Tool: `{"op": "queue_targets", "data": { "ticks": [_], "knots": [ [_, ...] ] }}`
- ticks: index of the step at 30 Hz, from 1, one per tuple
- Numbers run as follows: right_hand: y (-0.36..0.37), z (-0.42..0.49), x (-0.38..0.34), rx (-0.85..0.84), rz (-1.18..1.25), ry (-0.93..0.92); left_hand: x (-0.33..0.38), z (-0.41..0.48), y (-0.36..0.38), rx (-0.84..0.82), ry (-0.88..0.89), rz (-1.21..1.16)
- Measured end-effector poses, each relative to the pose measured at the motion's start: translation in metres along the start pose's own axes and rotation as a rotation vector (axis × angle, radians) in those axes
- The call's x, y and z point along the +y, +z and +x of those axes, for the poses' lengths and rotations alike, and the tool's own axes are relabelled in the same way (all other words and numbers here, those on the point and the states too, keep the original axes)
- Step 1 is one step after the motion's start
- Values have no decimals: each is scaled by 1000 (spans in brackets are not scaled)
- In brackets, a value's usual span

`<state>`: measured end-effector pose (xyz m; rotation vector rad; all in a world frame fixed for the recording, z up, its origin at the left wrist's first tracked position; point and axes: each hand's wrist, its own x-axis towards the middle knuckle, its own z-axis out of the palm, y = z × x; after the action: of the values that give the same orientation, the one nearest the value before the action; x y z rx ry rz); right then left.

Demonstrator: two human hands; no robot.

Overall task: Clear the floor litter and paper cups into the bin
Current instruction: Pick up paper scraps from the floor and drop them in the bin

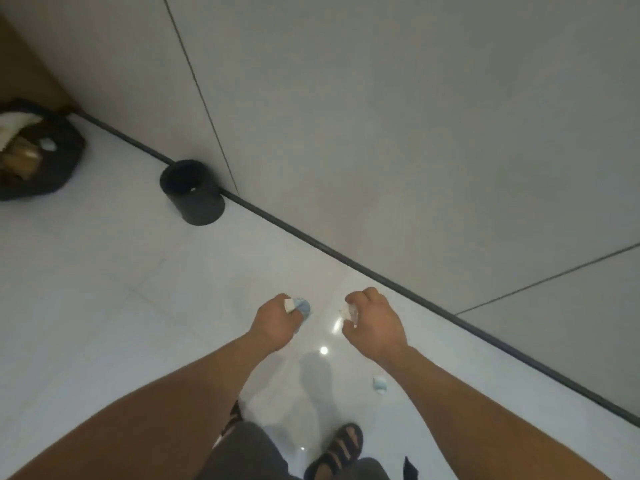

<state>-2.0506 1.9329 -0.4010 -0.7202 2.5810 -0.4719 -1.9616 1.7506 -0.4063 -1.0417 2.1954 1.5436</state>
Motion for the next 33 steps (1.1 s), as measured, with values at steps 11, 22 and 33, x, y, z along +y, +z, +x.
{"op": "queue_targets", "data": {
  "ticks": [11, 22, 33],
  "knots": [
    [43, 101, -246, -36, -117, -275, -70, 12, -250, 273, -11, -3],
    [49, 246, -378, -61, -156, -483, -59, 109, -398, 390, -54, 64],
    [33, 399, -466, -118, -152, -566, -15, 208, -509, 471, -83, 25]
  ]
}}
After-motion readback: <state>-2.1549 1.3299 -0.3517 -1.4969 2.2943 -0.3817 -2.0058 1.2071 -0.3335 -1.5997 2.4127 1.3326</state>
